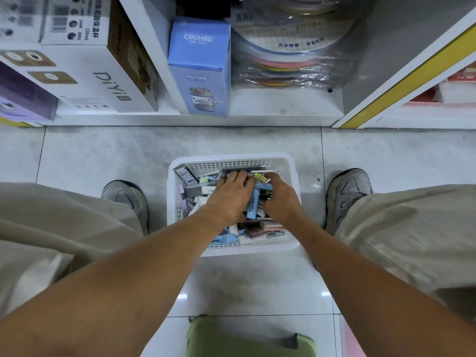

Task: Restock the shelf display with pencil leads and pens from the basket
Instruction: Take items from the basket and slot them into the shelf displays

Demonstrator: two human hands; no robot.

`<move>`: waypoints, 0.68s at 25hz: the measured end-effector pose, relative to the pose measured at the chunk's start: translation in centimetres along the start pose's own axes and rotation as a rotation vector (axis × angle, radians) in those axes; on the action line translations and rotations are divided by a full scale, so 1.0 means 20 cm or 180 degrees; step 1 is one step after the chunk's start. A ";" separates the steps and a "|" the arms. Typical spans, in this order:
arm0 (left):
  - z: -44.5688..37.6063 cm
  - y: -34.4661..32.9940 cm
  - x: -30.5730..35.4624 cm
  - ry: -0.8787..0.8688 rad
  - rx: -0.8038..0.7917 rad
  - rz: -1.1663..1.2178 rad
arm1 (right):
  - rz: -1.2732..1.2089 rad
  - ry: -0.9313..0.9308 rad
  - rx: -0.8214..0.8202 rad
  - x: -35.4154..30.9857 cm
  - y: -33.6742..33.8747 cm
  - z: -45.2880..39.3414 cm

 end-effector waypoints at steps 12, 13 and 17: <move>0.02 -0.02 0.04 -0.0044 0.0070 -0.0338 | -0.1214 -0.0616 -0.0119 0.09 -0.04 -0.02; 0.03 -0.02 0.05 -0.0029 0.0084 -0.0354 | -0.1270 -0.0613 -0.0140 0.08 -0.04 -0.02; 0.05 -0.01 0.03 -0.0012 0.0169 -0.0378 | -0.1512 -0.0670 -0.0111 0.10 -0.03 -0.03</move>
Point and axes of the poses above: each hand's wrist, its own z-axis away from the middle knuckle, its own y-axis out of the back of the hand, x = y × z, the point moved 6 cm from there along -z, towards the middle knuckle, and after that the axes turned 5 degrees about z, right-handed, at the moved point
